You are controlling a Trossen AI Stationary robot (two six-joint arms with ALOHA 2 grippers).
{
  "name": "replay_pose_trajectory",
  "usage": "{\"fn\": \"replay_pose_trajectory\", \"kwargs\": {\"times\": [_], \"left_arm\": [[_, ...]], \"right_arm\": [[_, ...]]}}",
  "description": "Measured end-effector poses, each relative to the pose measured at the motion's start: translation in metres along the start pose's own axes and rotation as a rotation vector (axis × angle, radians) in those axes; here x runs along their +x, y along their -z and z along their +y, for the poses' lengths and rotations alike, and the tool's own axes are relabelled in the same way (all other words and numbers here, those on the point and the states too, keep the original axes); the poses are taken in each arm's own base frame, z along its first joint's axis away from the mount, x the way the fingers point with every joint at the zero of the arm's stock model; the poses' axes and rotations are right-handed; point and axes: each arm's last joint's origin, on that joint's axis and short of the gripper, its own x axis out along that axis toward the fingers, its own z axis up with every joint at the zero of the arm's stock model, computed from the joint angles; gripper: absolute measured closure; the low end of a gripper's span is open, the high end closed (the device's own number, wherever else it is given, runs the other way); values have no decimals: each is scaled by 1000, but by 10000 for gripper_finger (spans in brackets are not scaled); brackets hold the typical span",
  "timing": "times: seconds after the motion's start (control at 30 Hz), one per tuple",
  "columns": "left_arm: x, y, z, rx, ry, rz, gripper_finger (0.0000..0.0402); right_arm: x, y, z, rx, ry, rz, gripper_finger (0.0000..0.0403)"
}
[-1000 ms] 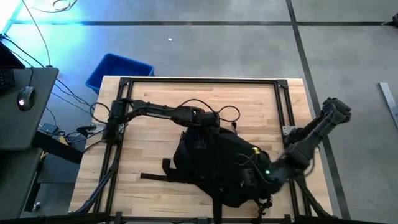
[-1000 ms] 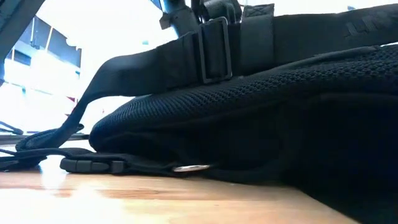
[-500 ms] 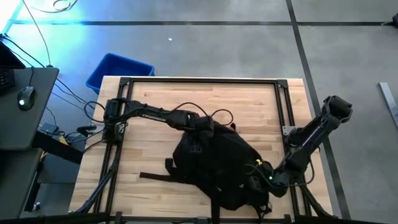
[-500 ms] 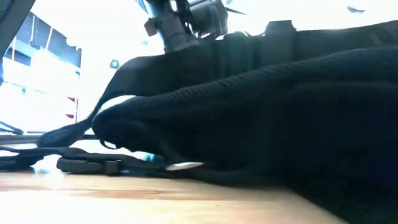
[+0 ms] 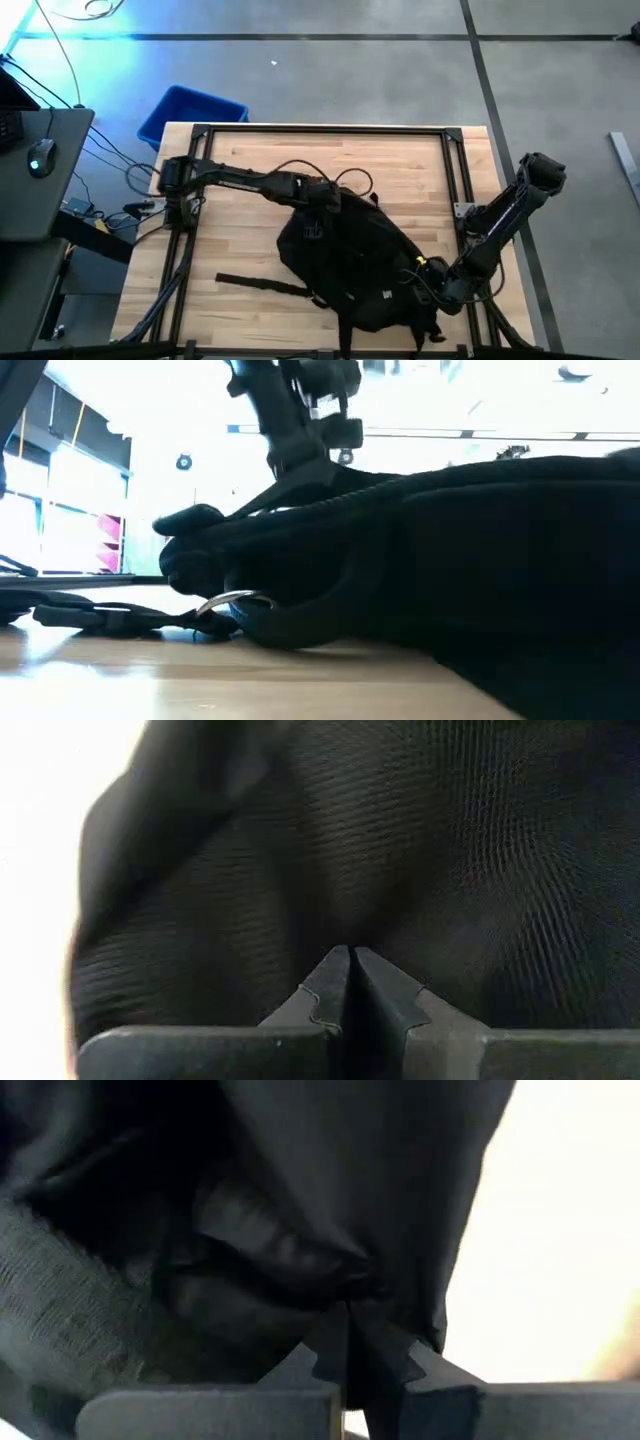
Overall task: Unpack backpack
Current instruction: Close the black backpack
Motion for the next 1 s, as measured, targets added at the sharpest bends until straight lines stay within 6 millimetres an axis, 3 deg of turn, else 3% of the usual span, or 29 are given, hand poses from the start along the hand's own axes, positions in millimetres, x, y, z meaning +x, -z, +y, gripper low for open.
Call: {"fn": "replay_pose_trajectory", "kwargs": {"times": [0.1, 0.17, 0.3, 0.4, 0.47, 0.6, 0.7, 1.0], "left_arm": [[-39, -3, -1, -35, 15, 10, 402], [-54, 4, -1, -80, 23, 68, 401], [-54, 23, 4, -138, 20, 147, 402], [-29, 37, 8, -197, 59, 163, 402], [-6, 47, 6, -240, 90, 167, 402], [25, 51, 3, -317, 144, 110, 401], [45, 47, -5, -332, 202, 73, 402], [55, 30, -32, -395, 274, -60, 402]], "right_arm": [[-26, 14, 9, -31, -17, 5, 403], [-48, 26, 23, -101, -101, -7, 403], [-71, 37, 45, -233, -264, -135, 403], [-61, 35, 54, -283, -284, -177, 403], [-43, 34, 57, -310, -297, -171, 403], [-1, 22, 46, -245, -294, -147, 403], [19, 17, 35, -187, -289, -94, 403], [23, 47, -4, -152, -155, -2, 403]]}}
